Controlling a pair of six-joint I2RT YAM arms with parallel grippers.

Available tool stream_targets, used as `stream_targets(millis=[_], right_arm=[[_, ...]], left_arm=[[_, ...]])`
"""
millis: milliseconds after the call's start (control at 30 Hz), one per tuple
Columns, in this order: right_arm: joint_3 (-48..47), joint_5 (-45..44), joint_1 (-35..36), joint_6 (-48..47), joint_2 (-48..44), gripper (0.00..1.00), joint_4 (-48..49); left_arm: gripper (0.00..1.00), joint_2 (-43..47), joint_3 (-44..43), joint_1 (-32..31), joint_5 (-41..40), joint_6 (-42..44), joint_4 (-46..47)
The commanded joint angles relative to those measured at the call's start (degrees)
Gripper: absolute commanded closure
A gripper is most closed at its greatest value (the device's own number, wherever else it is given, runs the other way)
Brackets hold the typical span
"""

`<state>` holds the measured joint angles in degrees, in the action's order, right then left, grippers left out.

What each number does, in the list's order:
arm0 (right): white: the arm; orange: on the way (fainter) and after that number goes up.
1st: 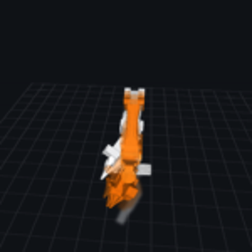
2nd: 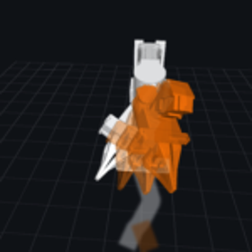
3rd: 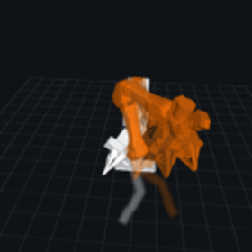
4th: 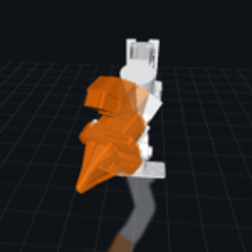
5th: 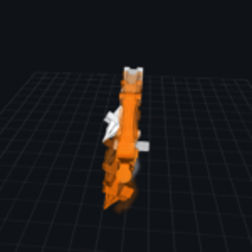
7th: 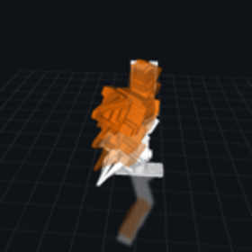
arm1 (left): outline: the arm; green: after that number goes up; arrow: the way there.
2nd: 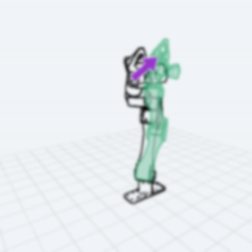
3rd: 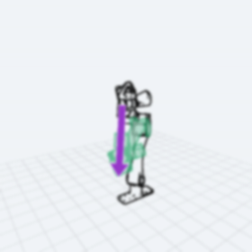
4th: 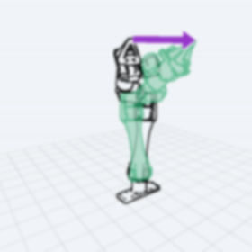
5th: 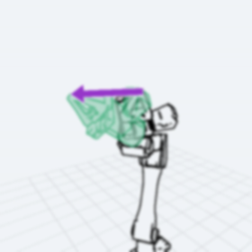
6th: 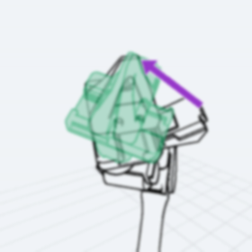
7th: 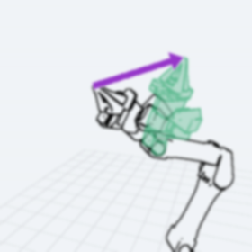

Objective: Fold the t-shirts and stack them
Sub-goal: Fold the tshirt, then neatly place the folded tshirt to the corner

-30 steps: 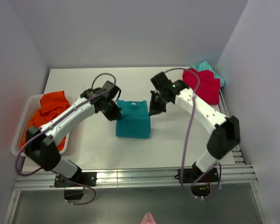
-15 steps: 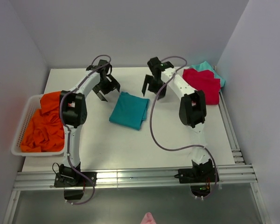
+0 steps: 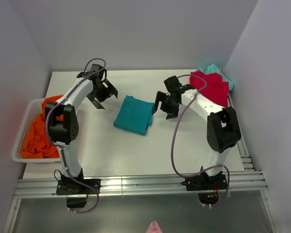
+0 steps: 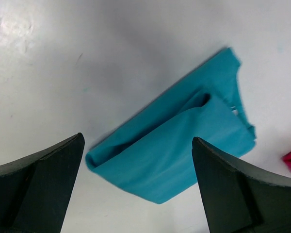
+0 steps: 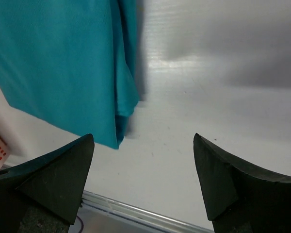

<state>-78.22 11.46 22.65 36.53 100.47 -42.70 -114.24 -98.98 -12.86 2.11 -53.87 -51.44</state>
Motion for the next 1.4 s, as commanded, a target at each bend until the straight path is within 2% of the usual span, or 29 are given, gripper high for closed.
stream_targets(millis=[0, 333, 600, 800, 900, 933, 1100, 1367], right_arm=[[0.4, 4.0, 1.3, -0.1, 3.9, 0.1, 9.7], [-5.5, 4.1, 1.6, -1.1, 14.6, 0.12, 12.8], [-7.7, 5.1, 2.5, 1.4, 20.7, 0.27, 15.1], [-11.3, 4.1, 4.2, 2.3, 24.2, 0.5, 14.2], [-12.9, 3.8, 4.7, 2.5, 25.2, 0.84, 13.2], [-13.9, 3.0, 4.7, 2.4, 25.4, 1.0, 11.9], [-17.3, -2.8, 4.3, -0.8, 22.9, 1.0, 6.3], [-32.0, -11.2, -0.6, -7.1, 21.3, 1.0, -7.9]], left_arm=[[0.0, 5.4, 4.7, -0.7, 0.6, -0.7, 2.0], [0.01, 16.6, 17.7, -1.4, -1.8, -0.5, 1.8], [0.01, 22.0, 22.3, -1.4, -1.8, 0.1, 1.3], [0.01, 23.4, 24.2, -1.3, -1.8, 0.4, 1.8], [0.01, 23.7, 24.5, -1.2, -1.8, 0.9, 2.0], [0.01, 23.9, 24.8, -1.2, -1.8, 1.0, 2.2], [0.01, 23.7, 25.4, -1.0, -1.4, 0.8, 4.9], [0.0, 22.0, 27.7, -1.0, 2.4, -1.2, 11.0]])
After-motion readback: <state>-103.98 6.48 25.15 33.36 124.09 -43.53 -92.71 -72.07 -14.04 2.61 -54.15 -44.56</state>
